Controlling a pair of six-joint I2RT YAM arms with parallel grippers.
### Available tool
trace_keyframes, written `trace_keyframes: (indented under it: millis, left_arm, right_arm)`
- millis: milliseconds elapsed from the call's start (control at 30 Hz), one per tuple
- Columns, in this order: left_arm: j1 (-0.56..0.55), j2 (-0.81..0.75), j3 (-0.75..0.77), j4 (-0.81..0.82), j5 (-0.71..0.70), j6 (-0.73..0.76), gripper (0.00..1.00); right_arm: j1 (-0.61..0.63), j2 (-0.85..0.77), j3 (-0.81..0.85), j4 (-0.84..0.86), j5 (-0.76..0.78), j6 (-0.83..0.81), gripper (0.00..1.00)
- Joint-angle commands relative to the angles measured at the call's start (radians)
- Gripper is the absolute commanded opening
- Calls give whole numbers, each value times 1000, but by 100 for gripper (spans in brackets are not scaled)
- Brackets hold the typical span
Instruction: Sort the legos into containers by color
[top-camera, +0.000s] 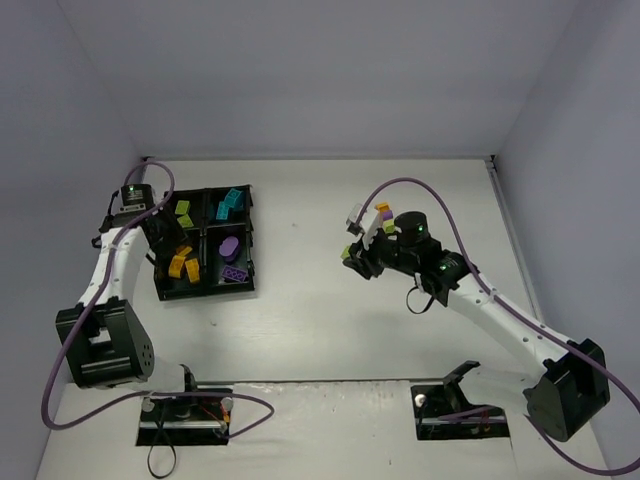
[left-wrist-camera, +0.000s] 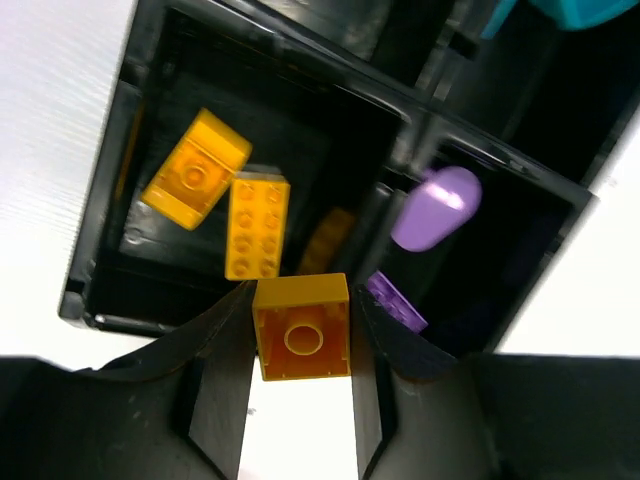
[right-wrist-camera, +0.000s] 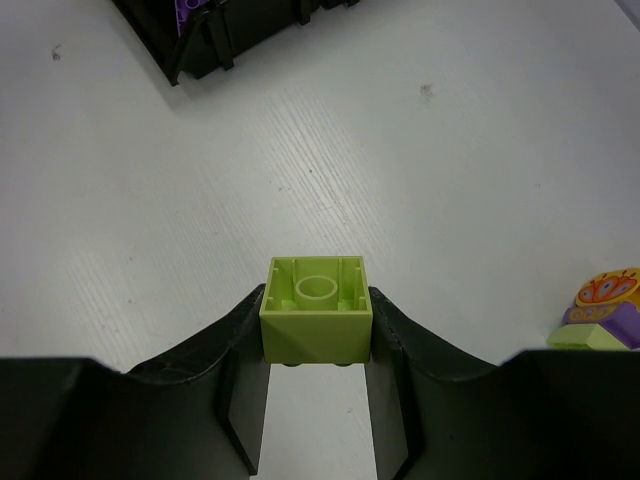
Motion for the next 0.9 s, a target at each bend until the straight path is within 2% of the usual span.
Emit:
trace_keyframes:
  millis: [0,100,200,367,467,600,633,667,867]
  left_arm:
    - [-2,36,14,70,-98,-1,32]
    - [-2,73,18,84,-120,-7,47]
    - [0,98,26,97,-106,-14,56]
    - [-3,80,43,97,-62,-16,60]
    - [-24,21,61,95,22,-19,60]
    - [-121,-57,110,92,145,-22,62]
    - [-174,-77,121,93,176,-27,65]
    - [-226,-85,133,95,200,-30,69]
    - [-437,-72,190,168,435,-90,71]
  right_arm:
    - [-7,-34,7,46,-1,11,0]
    - [-7,-42,6,46,-5,15,0]
    - [-7,-51,3,46,-10,16,0]
    - [-7,-56,9,46,-21,15,0]
    - [-7,-57,17,50,-45,5,1]
    - [-5,-56,36,55,-79,-19,2]
    - [-5,-53,41,55,-85,-24,3]
    - [-5,-53,52,55,-90,-30,3]
    - [-5,-48,79,53,-136,-56,5]
